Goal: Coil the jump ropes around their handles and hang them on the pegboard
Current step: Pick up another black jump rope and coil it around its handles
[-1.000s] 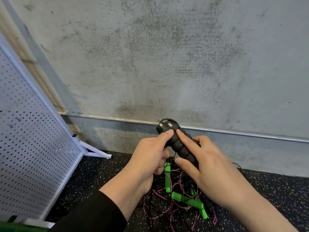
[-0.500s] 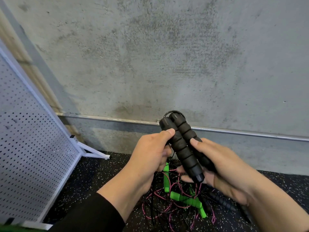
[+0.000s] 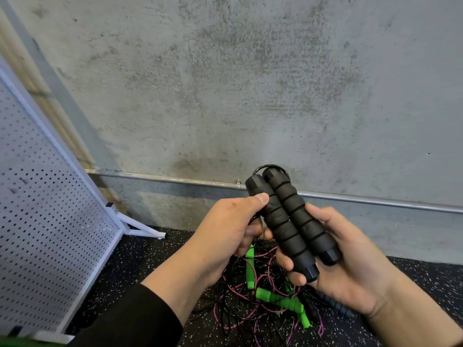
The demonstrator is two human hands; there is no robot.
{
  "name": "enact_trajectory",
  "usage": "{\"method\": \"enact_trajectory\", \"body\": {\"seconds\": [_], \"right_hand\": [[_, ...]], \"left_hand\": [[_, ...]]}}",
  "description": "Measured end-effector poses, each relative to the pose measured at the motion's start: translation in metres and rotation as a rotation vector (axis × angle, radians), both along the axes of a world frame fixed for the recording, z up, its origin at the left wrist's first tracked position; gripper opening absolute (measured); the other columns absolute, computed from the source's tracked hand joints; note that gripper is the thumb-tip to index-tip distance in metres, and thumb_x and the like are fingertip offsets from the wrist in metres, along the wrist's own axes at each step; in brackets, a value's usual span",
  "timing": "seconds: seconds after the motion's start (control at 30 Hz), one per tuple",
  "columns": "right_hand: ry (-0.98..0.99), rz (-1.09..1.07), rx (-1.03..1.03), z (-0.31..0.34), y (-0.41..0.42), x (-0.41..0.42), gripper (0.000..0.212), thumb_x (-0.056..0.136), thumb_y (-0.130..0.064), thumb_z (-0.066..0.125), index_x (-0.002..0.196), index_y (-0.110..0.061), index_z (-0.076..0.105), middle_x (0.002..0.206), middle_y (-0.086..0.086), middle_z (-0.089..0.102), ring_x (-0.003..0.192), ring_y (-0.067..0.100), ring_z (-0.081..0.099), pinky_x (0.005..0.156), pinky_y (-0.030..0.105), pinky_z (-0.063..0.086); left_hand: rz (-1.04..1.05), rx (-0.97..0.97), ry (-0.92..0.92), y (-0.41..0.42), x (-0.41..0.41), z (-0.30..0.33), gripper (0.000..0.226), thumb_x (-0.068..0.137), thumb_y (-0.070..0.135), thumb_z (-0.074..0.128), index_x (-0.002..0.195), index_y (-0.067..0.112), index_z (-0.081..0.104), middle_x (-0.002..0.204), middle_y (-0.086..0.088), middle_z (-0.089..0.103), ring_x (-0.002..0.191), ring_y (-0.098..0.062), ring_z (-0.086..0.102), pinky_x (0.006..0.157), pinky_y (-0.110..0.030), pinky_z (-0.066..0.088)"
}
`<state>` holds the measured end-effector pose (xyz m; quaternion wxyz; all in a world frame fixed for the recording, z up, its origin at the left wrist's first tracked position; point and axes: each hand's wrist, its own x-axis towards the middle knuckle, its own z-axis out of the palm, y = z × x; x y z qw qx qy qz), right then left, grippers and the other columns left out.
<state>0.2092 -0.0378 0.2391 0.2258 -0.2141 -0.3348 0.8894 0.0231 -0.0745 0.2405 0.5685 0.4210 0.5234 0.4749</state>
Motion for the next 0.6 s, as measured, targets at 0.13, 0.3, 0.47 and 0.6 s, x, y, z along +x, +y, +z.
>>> {"method": "enact_trajectory", "body": {"seconds": [0.13,0.3,0.47,0.6], "right_hand": [[0.011,-0.037,0.054,-0.002,0.001,-0.002,0.061,0.088,-0.037,0.072,0.144,-0.025,0.051,0.113,0.025,0.06,0.071,0.031,0.057,0.054,0.035,0.047],[-0.102,-0.17,0.211,0.002,-0.002,-0.005,0.048,0.097,-0.025,0.06,0.14,-0.044,0.053,0.116,0.025,0.061,0.074,0.033,0.057,0.06,0.035,0.043],[-0.343,-0.317,0.469,0.01,-0.003,-0.005,0.046,0.092,-0.028,0.059,0.13,-0.054,0.056,0.097,0.022,0.064,0.074,0.03,0.059,0.06,0.039,0.045],[-0.595,-0.377,0.725,0.004,0.002,-0.001,0.049,0.101,-0.023,0.055,0.124,-0.065,0.05,0.072,-0.004,0.06,0.07,0.022,0.058,0.063,0.038,0.05]], "left_hand": [[-0.009,-0.008,0.039,-0.001,-0.002,0.002,0.037,0.102,0.041,0.05,0.077,0.014,0.052,0.059,0.0,0.042,0.048,-0.012,0.02,0.045,-0.022,0.02],[-0.032,-0.091,0.067,-0.001,-0.007,0.004,0.045,0.101,0.051,0.05,0.068,0.021,0.059,0.062,0.0,0.045,0.045,-0.012,0.018,0.048,-0.025,0.012],[-0.043,-0.208,0.137,-0.001,-0.013,0.003,0.057,0.094,0.069,0.047,0.091,0.019,0.074,0.061,0.001,0.047,0.043,-0.01,0.02,0.047,-0.021,0.014],[-0.07,-0.298,0.135,0.003,-0.017,0.0,0.08,0.088,0.079,0.042,0.108,0.008,0.073,0.057,0.002,0.047,0.039,-0.01,0.018,0.046,-0.023,0.012]]}}
